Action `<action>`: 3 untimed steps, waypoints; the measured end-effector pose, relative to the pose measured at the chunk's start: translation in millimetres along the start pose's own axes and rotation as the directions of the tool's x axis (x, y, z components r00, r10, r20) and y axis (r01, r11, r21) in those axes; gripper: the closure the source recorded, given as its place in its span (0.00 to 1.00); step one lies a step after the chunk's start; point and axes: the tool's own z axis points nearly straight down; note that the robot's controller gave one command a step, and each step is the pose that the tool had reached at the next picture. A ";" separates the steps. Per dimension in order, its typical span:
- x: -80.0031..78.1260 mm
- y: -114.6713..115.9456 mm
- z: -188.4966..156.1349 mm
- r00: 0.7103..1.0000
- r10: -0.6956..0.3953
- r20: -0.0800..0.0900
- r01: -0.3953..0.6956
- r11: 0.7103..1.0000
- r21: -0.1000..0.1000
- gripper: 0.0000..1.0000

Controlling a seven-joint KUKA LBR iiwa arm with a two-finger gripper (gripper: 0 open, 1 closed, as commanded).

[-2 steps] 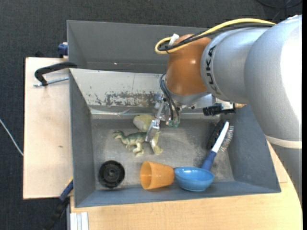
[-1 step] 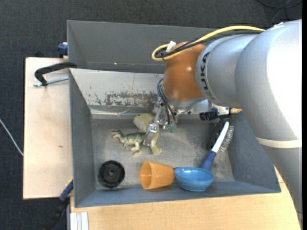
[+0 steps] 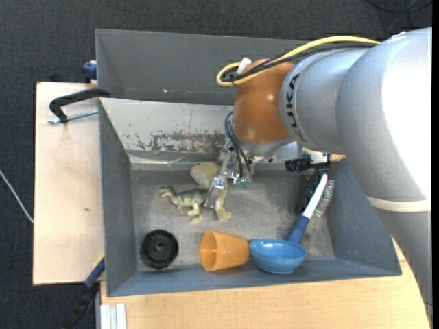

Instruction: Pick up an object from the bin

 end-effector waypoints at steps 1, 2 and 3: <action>-1.6 0.8 -1.6 1.000 0.000 0.006 0.000 1.000 -0.003 1.00; -4.2 3.1 -104.6 1.000 -0.002 0.011 0.002 1.000 -0.004 1.00; -5.4 4.2 -121.8 1.000 -0.003 0.005 0.003 1.000 -0.002 1.00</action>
Offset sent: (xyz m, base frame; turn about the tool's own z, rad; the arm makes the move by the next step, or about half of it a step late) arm 0.0000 0.0000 0.0000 0.0000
